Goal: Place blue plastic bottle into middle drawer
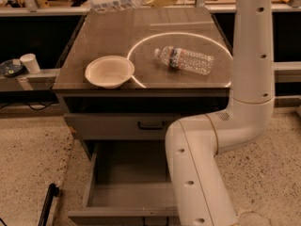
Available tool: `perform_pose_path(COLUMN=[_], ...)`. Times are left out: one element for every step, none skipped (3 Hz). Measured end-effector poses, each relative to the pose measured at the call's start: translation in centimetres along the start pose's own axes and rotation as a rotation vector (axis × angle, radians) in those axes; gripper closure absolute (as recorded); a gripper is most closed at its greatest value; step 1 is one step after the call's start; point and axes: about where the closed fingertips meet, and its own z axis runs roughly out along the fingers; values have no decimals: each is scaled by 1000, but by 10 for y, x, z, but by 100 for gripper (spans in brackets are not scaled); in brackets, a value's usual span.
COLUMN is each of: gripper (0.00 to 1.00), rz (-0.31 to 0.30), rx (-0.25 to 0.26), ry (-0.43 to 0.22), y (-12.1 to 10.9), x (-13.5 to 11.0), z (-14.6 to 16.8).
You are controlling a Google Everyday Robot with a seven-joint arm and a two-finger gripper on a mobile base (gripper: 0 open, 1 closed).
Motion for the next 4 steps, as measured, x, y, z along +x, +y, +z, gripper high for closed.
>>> perform_pose_path(gripper=[100, 100, 100, 100], rz=[-8, -8, -86, -231], rx=[47, 47, 6, -48], ry=[-11, -11, -17, -32], y=[0, 0, 10, 35], x=[15, 15, 8, -6], z=[-63, -63, -63, -76])
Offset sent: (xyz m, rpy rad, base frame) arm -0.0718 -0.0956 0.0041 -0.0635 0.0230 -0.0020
